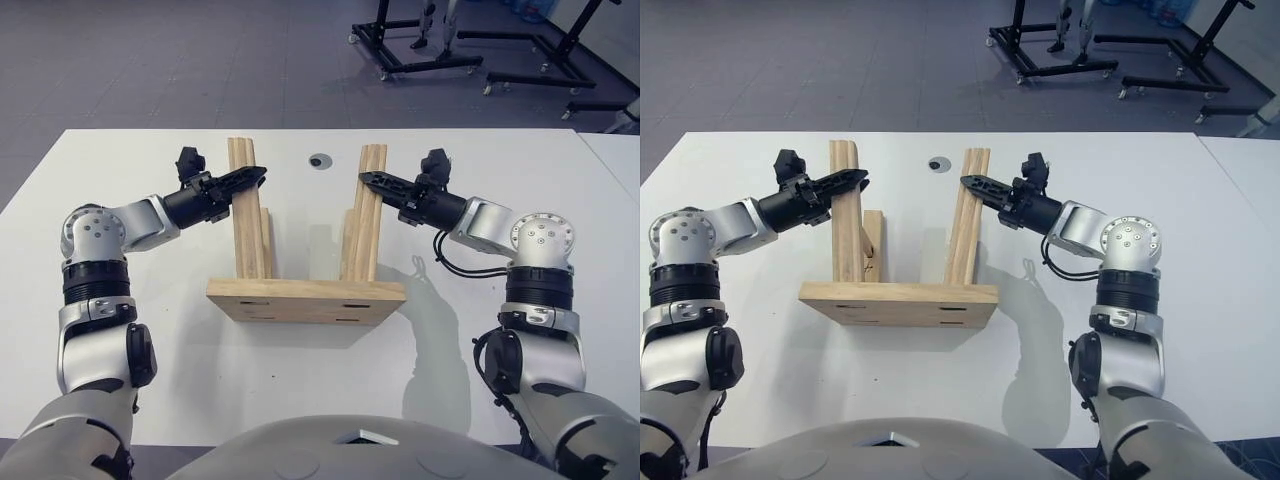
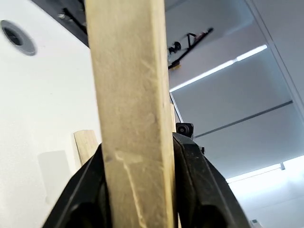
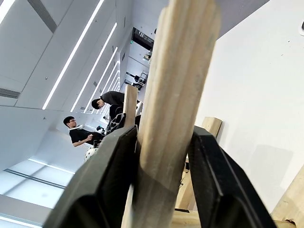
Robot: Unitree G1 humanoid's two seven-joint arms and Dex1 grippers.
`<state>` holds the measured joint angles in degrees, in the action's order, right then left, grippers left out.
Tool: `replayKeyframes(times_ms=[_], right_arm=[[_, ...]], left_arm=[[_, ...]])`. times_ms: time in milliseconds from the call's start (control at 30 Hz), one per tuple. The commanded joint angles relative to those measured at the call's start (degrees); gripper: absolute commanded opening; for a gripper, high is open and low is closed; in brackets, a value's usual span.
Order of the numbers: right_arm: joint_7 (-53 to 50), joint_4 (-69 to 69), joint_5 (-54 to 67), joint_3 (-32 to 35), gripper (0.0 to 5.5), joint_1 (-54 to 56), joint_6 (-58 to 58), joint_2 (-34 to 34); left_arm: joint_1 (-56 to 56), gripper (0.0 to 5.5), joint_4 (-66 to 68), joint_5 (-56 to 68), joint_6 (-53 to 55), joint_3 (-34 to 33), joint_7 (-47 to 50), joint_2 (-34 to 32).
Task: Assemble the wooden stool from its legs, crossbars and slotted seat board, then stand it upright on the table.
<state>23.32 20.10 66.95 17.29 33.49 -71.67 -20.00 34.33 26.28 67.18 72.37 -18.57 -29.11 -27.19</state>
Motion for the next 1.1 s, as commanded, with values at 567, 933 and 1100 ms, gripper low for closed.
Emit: replayKeyframes(times_ms=[567,933,1100], right_arm=[[-12.67,9.30,5.43,15.58,5.40,14.19,1.07,6.60],[-2.54,36.18,-11.37,15.78,5.40,24.93,27.09,-3.44],[14.10,36.53,-23.09,10.20,5.40,18.62,35.42,-17.70]], left_arm=[[8.91,4.82,6.41,-1.31,-1.04,-12.24,10.18,5.21],[20.12,5.39,36.56,-16.82,-30.33,-15.40,8.01,-2.03],[19.27,5.39,38.94,-24.01,-40.31,-14.29,-0.76,-14.45]])
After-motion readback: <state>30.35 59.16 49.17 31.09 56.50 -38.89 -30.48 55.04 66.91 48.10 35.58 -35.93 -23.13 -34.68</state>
